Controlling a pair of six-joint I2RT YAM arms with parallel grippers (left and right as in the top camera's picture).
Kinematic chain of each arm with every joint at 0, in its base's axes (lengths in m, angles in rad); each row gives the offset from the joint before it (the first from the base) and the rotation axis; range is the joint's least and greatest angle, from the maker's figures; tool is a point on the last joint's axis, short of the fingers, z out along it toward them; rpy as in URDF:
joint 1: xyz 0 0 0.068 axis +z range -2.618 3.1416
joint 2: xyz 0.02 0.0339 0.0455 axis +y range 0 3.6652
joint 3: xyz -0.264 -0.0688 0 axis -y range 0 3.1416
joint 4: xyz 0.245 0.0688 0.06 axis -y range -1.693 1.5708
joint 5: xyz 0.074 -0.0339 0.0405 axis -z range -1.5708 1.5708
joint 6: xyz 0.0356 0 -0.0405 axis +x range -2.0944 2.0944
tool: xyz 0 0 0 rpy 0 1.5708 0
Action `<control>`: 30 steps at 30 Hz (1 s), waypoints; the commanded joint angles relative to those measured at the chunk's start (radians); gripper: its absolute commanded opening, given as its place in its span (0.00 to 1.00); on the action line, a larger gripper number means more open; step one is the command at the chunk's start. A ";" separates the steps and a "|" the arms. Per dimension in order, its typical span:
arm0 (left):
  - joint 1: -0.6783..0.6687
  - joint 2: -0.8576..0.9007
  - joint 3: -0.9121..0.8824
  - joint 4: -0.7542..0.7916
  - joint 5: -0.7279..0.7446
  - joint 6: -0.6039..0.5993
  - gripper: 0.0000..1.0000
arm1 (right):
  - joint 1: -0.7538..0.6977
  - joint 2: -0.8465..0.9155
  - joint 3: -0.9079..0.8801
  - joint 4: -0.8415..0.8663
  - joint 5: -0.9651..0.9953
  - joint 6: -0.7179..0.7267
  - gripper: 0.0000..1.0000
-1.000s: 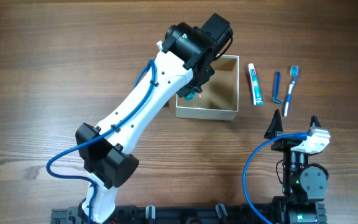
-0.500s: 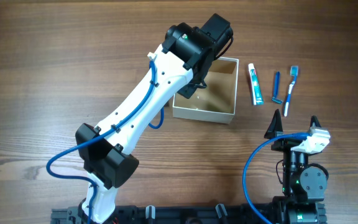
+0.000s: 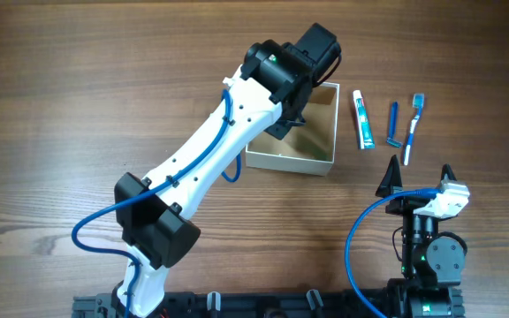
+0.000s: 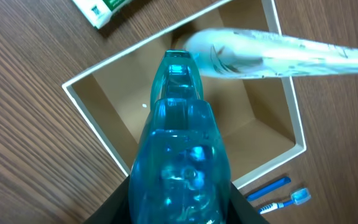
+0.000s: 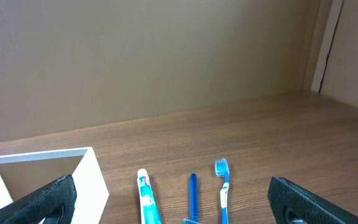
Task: Pack container
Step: 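Lower the mouthwash bottle into the box beside the tube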
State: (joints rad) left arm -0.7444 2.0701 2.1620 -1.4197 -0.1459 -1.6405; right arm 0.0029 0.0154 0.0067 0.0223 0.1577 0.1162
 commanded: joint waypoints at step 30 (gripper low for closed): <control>-0.004 0.060 0.002 -0.114 0.007 -0.100 0.08 | -0.002 -0.011 -0.002 0.001 -0.005 0.018 1.00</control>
State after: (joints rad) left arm -0.7452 2.0998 2.1612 -1.5330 -0.1257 -1.7157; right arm 0.0029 0.0154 0.0067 0.0223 0.1574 0.1158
